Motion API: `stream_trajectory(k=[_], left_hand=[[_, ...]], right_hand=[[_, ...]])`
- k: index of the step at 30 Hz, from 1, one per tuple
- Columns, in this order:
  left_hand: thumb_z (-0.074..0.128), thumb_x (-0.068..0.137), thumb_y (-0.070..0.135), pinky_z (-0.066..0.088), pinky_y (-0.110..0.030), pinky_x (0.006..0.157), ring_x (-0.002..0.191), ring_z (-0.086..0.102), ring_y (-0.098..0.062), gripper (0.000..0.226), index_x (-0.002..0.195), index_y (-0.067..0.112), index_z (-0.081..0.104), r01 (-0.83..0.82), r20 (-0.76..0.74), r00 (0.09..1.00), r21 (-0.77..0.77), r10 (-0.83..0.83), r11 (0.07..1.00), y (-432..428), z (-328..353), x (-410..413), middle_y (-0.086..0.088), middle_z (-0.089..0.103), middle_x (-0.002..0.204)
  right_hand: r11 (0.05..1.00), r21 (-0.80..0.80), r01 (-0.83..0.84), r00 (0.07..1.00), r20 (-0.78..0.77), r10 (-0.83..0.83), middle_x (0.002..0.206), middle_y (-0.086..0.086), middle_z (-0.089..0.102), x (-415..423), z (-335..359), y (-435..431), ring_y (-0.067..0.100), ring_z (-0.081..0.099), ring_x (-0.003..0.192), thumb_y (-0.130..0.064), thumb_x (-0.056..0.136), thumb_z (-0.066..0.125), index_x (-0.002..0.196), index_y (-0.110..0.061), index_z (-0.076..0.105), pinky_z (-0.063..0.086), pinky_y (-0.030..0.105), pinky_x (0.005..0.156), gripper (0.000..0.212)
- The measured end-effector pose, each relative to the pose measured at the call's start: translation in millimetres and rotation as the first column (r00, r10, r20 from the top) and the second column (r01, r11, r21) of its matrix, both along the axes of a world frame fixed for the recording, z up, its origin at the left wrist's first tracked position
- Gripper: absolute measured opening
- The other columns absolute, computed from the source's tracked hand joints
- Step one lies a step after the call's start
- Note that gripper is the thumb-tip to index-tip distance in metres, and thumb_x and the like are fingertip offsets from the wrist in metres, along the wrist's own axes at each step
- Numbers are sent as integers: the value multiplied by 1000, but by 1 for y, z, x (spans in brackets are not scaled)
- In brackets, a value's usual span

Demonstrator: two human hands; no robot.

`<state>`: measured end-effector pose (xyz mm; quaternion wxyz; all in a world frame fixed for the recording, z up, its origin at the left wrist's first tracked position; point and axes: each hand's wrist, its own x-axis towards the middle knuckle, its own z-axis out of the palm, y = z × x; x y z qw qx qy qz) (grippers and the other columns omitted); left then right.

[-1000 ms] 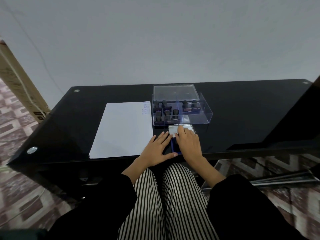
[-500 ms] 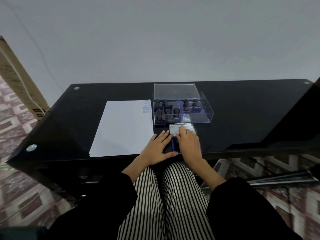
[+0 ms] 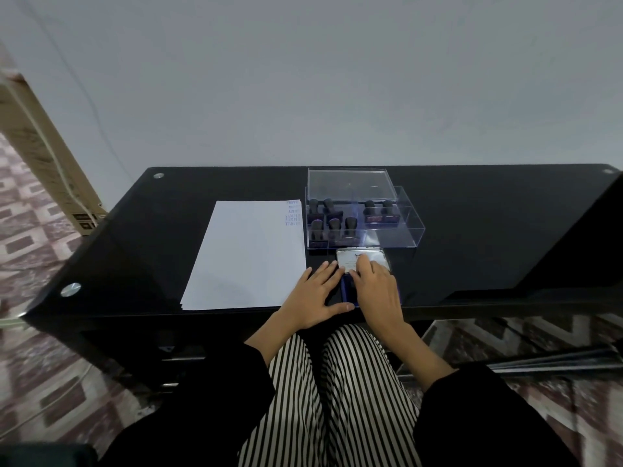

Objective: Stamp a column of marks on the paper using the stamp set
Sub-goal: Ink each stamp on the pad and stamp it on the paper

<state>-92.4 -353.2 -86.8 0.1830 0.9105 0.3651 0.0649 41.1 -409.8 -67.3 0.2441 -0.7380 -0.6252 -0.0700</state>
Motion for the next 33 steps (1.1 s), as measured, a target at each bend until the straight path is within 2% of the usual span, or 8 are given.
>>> stream_trajectory(k=[5, 10, 12, 16, 18, 27, 30, 33], left_hand=[[42, 92, 55, -2, -36, 118, 146, -1, -14, 77, 151, 21, 6, 26, -14, 1000, -46, -27, 999, -1, 9, -2, -1, 2, 159], [39, 97, 41, 32, -25, 109, 130, 43, -11, 50, 143, 19, 38, -46, 370, 928, -22, 51, 999, 13, 43, -22, 1, 45, 144], [44, 97, 33, 40, -21, 100, 116, 53, -10, 39, 132, 16, 52, -126, 485, 869, 25, 99, 992, 27, 60, -34, 0, 57, 130], [49, 96, 22, 42, -18, 94, 106, 57, -7, 28, 121, 16, 60, -275, 560, 803, 49, 202, 960, 64, 85, -57, 0, 63, 120], [49, 96, 20, 43, -18, 94, 107, 58, -10, 27, 121, 15, 59, -319, 547, 799, 33, 250, 947, 83, 90, -67, -1, 63, 120], [41, 99, 17, 32, -27, 108, 129, 43, -18, 36, 134, 14, 47, -419, 285, 867, -31, 409, 908, 136, 60, -79, -3, 46, 141], [39, 100, 25, 21, -31, 115, 141, 25, -18, 43, 142, 17, 37, -426, 151, 894, -10, 422, 905, 141, 36, -73, -2, 31, 152], [34, 100, 39, 9, -38, 117, 146, 8, -18, 51, 147, 21, 26, -421, 32, 907, 9, 420, 907, 145, 20, -70, 0, 15, 158]], right_hand=[[991, -130, -26, 999, -37, 22, 88, 7, 59, 8, 15, 7, 24, 58, 81, -25, 99, 40, 102, -8, 48, 35, 29, 62, 19], [995, 27, -91, 934, -345, 95, 63, -3, 46, 18, 56, 33, 18, 48, 62, -24, 96, 50, 82, -15, 42, 29, 21, 48, 18], [993, 47, -112, 894, -431, 121, 68, 0, 52, 16, 79, 56, 18, 51, 66, -25, 92, 57, 81, -15, 48, 35, 20, 53, 18], [984, 10, -181, 866, -472, 164, 85, 2, 60, -2, 119, 99, 14, 52, 79, -25, 87, 63, 89, -10, 62, 38, 14, 64, 15], [968, -61, -244, 880, -433, 195, 94, 6, 65, -13, 129, 118, 13, 52, 81, -22, 90, 58, 98, -8, 66, 38, 18, 73, 18], [908, -304, -288, 948, -228, 224, 102, 8, 68, -44, 106, 183, 20, 57, 81, -30, 92, 56, 103, -12, 67, 42, 25, 70, 24], [894, -360, -266, 960, -181, 213, 104, 10, 68, -46, 94, 191, 25, 63, 93, -30, 92, 54, 105, -12, 67, 48, 30, 77, 26], [890, -377, -257, 965, -156, 213, 101, 12, 69, -45, 87, 196, 25, 62, 89, -27, 92, 54, 104, -10, 68, 47, 28, 74, 25]])
